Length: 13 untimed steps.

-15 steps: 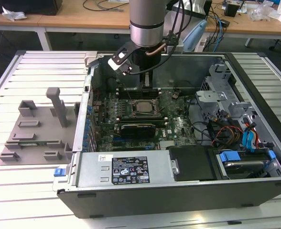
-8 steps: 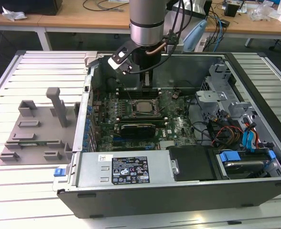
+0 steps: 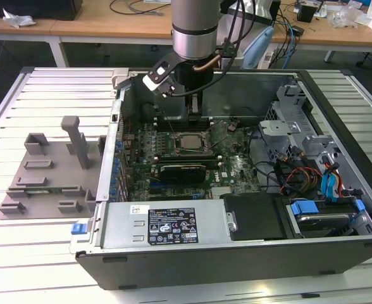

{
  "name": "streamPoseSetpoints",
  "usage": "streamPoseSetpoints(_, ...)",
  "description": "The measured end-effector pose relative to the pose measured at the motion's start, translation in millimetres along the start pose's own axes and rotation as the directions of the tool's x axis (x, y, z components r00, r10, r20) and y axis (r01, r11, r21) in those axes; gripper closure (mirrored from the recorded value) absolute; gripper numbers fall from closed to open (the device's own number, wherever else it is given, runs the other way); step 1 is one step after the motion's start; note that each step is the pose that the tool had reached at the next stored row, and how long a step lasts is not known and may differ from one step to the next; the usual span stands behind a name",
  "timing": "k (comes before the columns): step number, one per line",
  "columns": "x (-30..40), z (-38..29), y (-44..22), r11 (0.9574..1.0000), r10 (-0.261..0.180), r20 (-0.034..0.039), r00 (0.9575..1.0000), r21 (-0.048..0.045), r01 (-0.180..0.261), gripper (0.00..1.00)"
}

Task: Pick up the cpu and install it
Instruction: 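Close the cpu cover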

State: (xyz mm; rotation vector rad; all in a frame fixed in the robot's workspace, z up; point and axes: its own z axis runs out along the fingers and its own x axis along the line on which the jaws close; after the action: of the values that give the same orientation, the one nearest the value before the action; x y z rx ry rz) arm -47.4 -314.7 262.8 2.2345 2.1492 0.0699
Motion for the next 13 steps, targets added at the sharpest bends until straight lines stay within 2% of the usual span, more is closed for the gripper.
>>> streamPoseSetpoints(2,0.1,-0.6,0.1,1.0,0.0,0.0,1.0,0.0,0.0,0.89)
streamPoseSetpoints(4,0.2,-5.1,0.3,1.0,0.0,0.0,1.0,0.0,0.0,0.89)
streamPoseSetpoints(7,0.2,-7.0,0.4,1.0,0.0,0.0001,1.0,0.0,0.0,0.89)
streamPoseSetpoints(11,0.4,-17.9,1.1,1.0,0.0,0.0,1.0,0.0,0.0,0.89)
streamPoseSetpoints(13,0.5,-19.8,1.2,1.0,0.0,-0.0001,1.0,0.0,0.0,0.89)
